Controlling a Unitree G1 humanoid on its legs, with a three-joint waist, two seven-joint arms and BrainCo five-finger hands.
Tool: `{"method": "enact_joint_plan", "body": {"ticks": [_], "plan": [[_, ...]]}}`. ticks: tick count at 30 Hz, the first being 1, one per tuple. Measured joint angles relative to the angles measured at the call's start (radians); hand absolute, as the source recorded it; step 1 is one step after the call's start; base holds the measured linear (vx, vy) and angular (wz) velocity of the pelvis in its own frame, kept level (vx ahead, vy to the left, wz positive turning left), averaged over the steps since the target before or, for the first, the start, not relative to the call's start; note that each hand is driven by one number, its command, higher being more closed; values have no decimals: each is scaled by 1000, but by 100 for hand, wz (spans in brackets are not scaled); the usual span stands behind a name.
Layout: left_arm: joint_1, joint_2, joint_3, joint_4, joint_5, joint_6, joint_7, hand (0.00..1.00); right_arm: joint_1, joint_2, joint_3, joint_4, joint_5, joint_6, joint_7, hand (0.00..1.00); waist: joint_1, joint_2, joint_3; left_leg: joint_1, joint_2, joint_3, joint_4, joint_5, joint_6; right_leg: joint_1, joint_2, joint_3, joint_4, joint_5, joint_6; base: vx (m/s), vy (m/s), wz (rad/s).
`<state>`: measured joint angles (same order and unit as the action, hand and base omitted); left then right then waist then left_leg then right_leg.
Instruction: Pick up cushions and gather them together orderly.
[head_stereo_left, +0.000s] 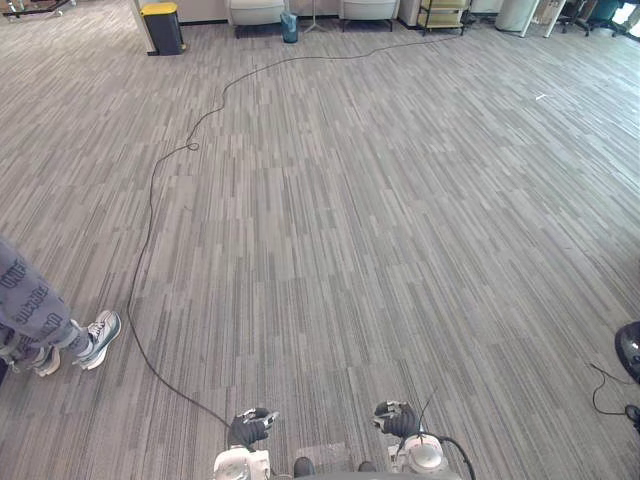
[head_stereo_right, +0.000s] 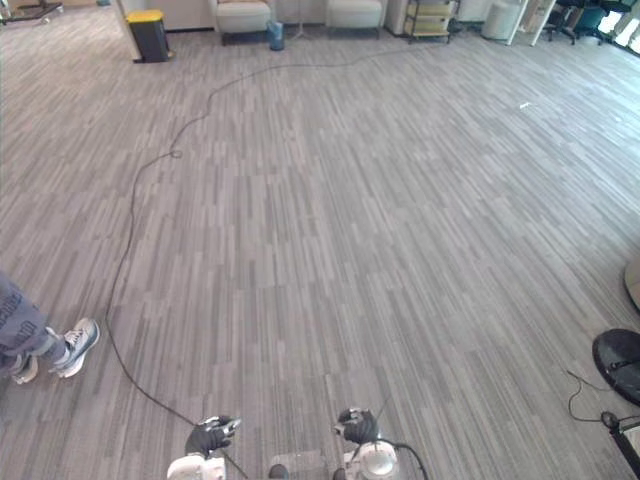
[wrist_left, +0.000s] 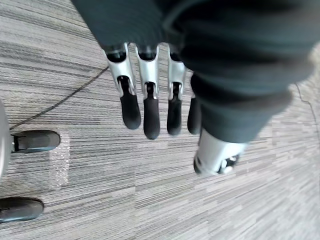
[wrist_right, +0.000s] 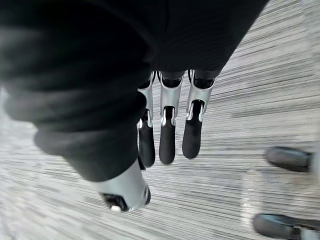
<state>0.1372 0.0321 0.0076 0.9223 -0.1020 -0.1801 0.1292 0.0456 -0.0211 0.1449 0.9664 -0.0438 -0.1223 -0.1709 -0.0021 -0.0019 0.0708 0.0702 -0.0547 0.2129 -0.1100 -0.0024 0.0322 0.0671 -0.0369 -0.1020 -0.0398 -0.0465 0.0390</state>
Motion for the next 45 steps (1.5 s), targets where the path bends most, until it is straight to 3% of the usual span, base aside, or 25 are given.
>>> {"method": "enact_joint_plan", "body": {"ticks": [8, 9, 17, 34, 39, 42, 43, 44, 45], "plan": [[-13, 14, 85, 70, 24, 27, -5, 0, -38, -1, -161, 77, 32, 30, -3, 0, -1, -2, 7, 2, 0, -13, 0, -1, 0, 12, 1, -10, -3, -2, 2, 11, -21, 7], [-12, 11, 130, 95, 10, 42, -2, 0, -48, 2, -264, 120, 75, 55, -3, 0, 1, -3, 12, 2, -7, -38, 0, 2, 3, 25, -5, -44, -4, -7, 4, -53, -33, 42], [-25, 14, 133, 111, 24, 60, -25, 0, -47, 6, -363, 135, 129, 59, 11, 0, 1, -8, 25, 3, -22, -73, 0, 3, 6, 38, -19, -79, -1, -19, 14, -13, -3, 15], [-50, 28, 99, 130, 62, 65, -27, 0, -56, 1, -378, 150, 165, 58, 24, 0, 1, -7, 45, 16, -24, -87, -1, 1, 4, 54, -22, -94, 7, -33, 12, -12, -8, 3], [-76, 33, 83, 128, 61, 78, -28, 0, -64, -11, -380, 147, 181, 59, 22, 0, 2, -7, 71, -38, -21, -92, 6, -13, 3, -52, -33, -105, 142, -111, -2, -29, -15, 9], [-85, 32, 127, 106, 58, 79, -28, 0, -59, -1, -411, 141, 200, 58, 22, 0, 4, -24, 96, -118, -9, -70, 204, -117, -14, -68, -49, -109, 197, -151, -7, 126, -24, 7], [-84, 26, 161, 83, 56, 79, -28, 0, -46, 4, -416, 118, 201, 59, 20, 0, 16, -22, 105, -175, 19, -47, 369, -190, -20, -61, -42, -103, 223, -168, -7, 132, -49, -11], [-83, 23, 172, 77, 55, 79, -28, 0, -39, 4, -416, 104, 201, 58, 19, 0, 17, -20, 107, -201, 35, -23, 447, -216, -23, -57, -37, -104, 231, -180, -9, 146, -50, -5], [-83, 18, 194, 62, 46, 78, -29, 0, -30, 11, -415, 75, 201, 57, 17, 0, 15, -18, 116, -269, 76, 16, 623, -245, -38, -41, -29, -107, 240, -192, -15, 164, -24, -3]]}}
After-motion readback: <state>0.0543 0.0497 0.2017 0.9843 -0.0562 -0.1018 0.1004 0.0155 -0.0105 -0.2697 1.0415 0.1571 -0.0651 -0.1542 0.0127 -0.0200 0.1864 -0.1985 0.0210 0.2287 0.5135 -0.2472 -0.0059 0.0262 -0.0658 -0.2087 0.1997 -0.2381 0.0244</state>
